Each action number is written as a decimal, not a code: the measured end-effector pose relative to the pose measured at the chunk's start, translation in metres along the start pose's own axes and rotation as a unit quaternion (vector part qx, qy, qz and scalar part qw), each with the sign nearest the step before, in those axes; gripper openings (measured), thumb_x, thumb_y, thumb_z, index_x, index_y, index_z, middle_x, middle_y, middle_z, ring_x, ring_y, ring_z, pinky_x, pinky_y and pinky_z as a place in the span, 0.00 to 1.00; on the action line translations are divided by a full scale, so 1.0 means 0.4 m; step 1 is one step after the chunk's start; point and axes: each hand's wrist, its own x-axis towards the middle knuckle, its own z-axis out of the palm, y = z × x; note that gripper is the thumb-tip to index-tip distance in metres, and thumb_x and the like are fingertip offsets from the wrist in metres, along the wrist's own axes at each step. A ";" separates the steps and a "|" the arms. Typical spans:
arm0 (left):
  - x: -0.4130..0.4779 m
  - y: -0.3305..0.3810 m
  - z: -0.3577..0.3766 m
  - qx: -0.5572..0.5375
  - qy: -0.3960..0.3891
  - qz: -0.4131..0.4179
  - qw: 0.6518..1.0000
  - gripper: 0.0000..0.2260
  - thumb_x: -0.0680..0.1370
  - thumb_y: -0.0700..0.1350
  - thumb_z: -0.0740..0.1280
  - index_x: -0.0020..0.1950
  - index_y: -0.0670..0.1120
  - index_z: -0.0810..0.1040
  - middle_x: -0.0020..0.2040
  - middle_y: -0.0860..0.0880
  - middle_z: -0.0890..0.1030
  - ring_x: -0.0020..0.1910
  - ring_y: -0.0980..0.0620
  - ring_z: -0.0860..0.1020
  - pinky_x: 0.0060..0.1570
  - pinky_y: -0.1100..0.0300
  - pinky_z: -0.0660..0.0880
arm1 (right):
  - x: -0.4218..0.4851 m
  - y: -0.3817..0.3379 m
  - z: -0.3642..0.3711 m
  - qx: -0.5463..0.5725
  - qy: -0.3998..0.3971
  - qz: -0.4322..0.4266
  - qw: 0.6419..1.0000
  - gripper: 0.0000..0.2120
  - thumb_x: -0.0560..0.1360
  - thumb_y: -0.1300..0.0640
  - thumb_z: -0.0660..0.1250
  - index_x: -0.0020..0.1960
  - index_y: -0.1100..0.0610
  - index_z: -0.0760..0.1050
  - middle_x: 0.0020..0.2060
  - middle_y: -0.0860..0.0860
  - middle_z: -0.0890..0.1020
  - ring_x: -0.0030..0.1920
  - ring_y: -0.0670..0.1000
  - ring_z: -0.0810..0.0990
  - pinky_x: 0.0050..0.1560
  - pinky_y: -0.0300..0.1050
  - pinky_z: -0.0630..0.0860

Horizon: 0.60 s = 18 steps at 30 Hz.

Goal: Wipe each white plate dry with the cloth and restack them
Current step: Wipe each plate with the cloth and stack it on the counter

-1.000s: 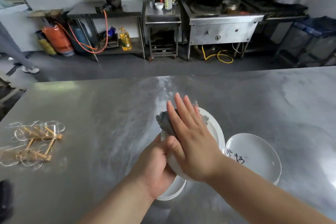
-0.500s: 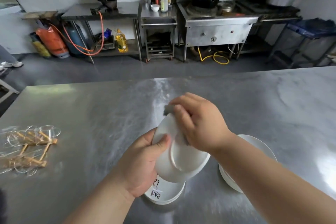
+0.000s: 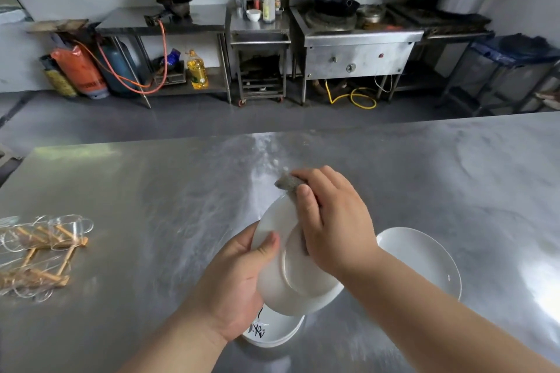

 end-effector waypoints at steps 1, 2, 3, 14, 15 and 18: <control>-0.002 -0.006 -0.001 -0.011 -0.002 -0.001 1.000 0.19 0.81 0.47 0.68 0.70 0.43 0.81 0.69 0.35 0.81 0.69 0.35 0.79 0.67 0.42 0.77 | -0.019 0.008 0.008 0.003 -0.001 0.058 0.998 0.19 0.85 0.46 0.53 0.65 0.49 0.78 0.52 0.39 0.76 0.55 0.48 0.76 0.57 0.44 0.72; -0.003 -0.014 -0.003 -0.021 -0.001 0.001 1.000 0.19 0.81 0.47 0.67 0.71 0.42 0.81 0.69 0.34 0.80 0.69 0.34 0.79 0.67 0.42 0.77 | -0.039 0.015 0.016 0.007 -0.009 0.113 0.994 0.20 0.85 0.44 0.51 0.68 0.48 0.75 0.55 0.40 0.76 0.58 0.47 0.75 0.60 0.46 0.72; -0.004 -0.022 -0.005 -0.031 0.002 0.005 0.999 0.19 0.81 0.47 0.66 0.71 0.42 0.81 0.69 0.34 0.80 0.70 0.34 0.79 0.67 0.42 0.78 | -0.058 0.023 0.022 0.017 -0.015 0.160 0.987 0.20 0.85 0.43 0.50 0.70 0.45 0.73 0.58 0.40 0.76 0.61 0.46 0.74 0.61 0.46 0.71; 0.041 0.023 -0.038 -0.069 -0.101 -0.107 0.987 0.29 0.81 0.56 0.73 0.77 0.41 0.75 0.75 0.36 0.75 0.75 0.38 0.74 0.70 0.46 0.75 | 0.020 0.028 -0.061 -0.056 -0.095 0.103 0.988 0.11 0.80 0.43 0.60 0.59 0.40 0.76 0.47 0.42 0.79 0.48 0.43 0.76 0.47 0.46 0.76; 0.050 0.036 -0.035 -0.043 -0.104 -0.106 0.988 0.29 0.80 0.56 0.74 0.75 0.40 0.76 0.74 0.35 0.76 0.74 0.38 0.75 0.68 0.46 0.76 | 0.036 0.014 -0.066 -0.071 -0.135 0.060 0.987 0.13 0.79 0.42 0.59 0.59 0.40 0.77 0.47 0.43 0.79 0.49 0.45 0.78 0.48 0.47 0.77; 0.069 0.037 -0.023 -0.006 -0.090 -0.077 0.993 0.26 0.77 0.53 0.78 0.70 0.40 0.81 0.67 0.35 0.82 0.67 0.39 0.81 0.63 0.49 0.79 | 0.061 -0.010 -0.070 -0.133 -0.194 -0.047 0.971 0.16 0.81 0.40 0.58 0.65 0.39 0.77 0.49 0.43 0.78 0.52 0.50 0.79 0.49 0.50 0.78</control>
